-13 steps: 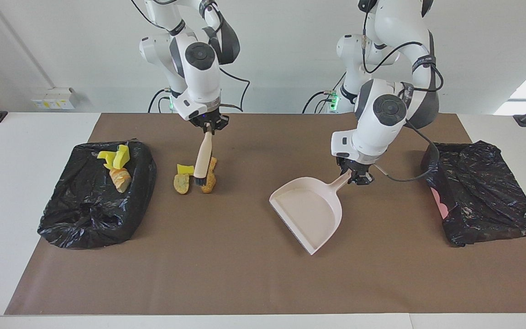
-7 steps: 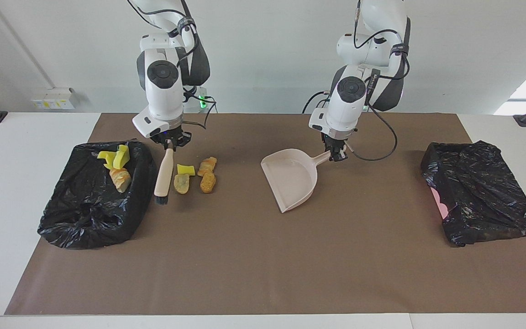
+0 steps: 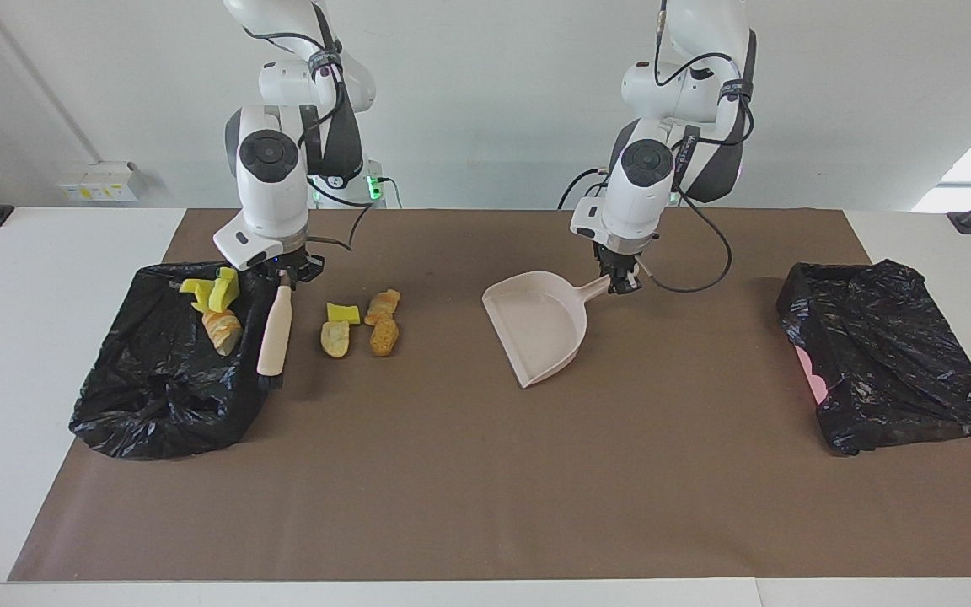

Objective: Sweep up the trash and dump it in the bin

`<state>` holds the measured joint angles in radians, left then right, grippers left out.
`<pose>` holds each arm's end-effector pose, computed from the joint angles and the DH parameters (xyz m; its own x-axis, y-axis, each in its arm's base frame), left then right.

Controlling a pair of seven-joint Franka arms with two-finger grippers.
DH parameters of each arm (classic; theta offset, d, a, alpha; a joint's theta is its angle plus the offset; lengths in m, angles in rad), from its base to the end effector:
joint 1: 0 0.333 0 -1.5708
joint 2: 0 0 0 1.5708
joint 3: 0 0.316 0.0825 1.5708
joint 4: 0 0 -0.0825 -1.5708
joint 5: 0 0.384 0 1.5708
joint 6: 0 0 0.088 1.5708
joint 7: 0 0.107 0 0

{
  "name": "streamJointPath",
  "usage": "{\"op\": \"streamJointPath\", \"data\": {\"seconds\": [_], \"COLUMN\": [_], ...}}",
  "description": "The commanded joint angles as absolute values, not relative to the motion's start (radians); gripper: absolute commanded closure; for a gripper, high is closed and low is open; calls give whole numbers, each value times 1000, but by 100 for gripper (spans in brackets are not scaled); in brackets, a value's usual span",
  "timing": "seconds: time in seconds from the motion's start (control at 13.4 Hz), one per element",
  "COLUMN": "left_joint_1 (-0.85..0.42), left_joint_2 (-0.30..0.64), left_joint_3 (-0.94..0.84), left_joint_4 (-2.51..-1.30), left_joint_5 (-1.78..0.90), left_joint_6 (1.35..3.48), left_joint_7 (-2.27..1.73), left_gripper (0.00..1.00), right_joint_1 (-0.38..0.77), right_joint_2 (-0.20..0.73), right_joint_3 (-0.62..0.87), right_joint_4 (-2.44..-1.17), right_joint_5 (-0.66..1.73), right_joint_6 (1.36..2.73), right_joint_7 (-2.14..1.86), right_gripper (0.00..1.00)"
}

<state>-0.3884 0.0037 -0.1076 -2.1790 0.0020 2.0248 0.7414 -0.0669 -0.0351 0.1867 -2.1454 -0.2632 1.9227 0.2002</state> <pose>0.4534 -0.2452 0.3761 0.3182 -0.9408 -0.1168 -0.9380 -0.3303 0.1053 0.5094 0.0434 0.4056 0.9889 0.0131 -0.1483 0.0523 -0.9631 0.2642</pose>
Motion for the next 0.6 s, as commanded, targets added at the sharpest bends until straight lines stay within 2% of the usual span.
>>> {"op": "streamJointPath", "data": {"seconds": [0.0, 0.3, 0.52], "left_joint_1": [-405, -406, -417], "left_joint_2": [-29, -29, -29], "left_joint_3": [-97, -98, -98], "left_joint_4": [-2215, -2217, -2217], "left_joint_5": [9, 9, 9], "left_joint_6": [2046, 2045, 2046], "left_joint_7": [703, 703, 677], "left_gripper": [100, 100, 100], "right_joint_1": [-100, -35, -34], "right_joint_2": [-5, -21, -118], "right_joint_3": [195, 198, 198], "right_joint_4": [-2151, -2166, -2307], "right_joint_5": [-295, -278, -207], "right_joint_6": [1962, 1915, 1916], "right_joint_7": [178, 216, 216], "right_gripper": [100, 100, 100]}}
